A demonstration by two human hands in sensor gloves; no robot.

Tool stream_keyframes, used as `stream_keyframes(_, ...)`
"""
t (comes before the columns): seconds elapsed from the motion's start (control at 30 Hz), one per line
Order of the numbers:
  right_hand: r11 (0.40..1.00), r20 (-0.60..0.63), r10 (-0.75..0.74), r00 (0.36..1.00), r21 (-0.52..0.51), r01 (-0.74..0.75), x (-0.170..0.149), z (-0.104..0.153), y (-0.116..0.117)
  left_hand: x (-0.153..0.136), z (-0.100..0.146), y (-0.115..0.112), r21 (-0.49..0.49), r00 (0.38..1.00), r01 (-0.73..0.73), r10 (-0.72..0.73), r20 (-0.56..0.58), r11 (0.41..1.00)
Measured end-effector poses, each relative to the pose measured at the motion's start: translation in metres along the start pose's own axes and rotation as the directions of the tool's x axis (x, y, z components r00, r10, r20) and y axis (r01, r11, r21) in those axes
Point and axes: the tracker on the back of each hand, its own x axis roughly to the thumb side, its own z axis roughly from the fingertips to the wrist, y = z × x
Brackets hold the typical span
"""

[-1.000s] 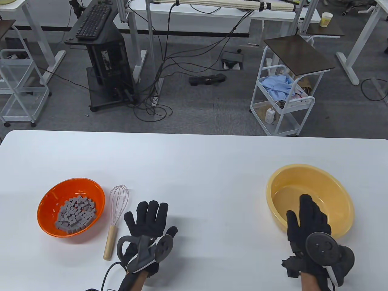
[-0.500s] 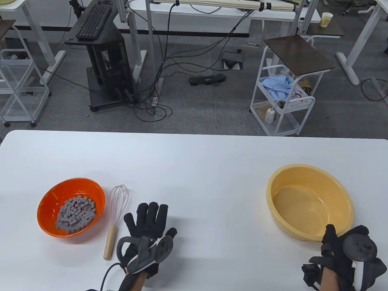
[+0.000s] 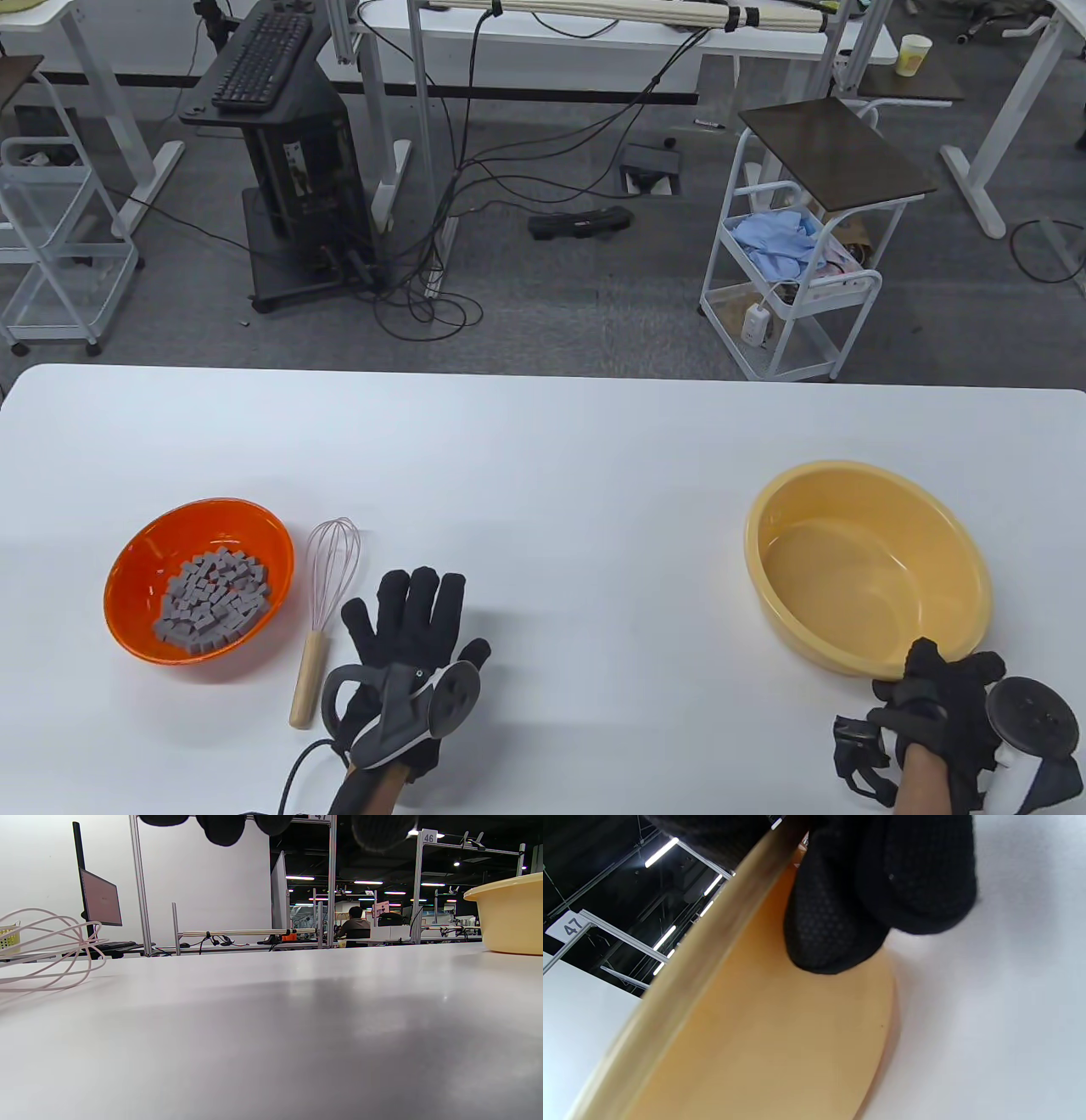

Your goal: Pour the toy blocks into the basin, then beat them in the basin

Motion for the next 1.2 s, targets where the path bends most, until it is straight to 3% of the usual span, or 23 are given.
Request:
stream_keyframes(0.17,0.999,0.072,-0.046,0.996,-0.022,0.047,0.006,0.003,0.004,0.001,-0.002,0.001,0.003,1.0,-0.004,0.004,-0.001,1.0)
stream_keyframes(0.37,0.981,0.189,-0.17,0.967,0.122,0.149,0.031,0.024,0.025,0.0,-0.001,0.0,-0.017,1.0,0.003,-0.003,0.004,1.0)
stream_keyframes(0.67,0.95,0.387,-0.098,0.917,0.311,-0.029,0.062,0.072,0.077,-0.013,-0.002,0.002,-0.033,0.999,-0.019,0.018,-0.04,0.999)
stream_keyframes(1.2,0.842,0.378,-0.189,0.906,0.538,-0.049,0.057,0.105,0.126,-0.04,-0.001,0.005,-0.037,0.99,-0.043,0.038,-0.133,0.998)
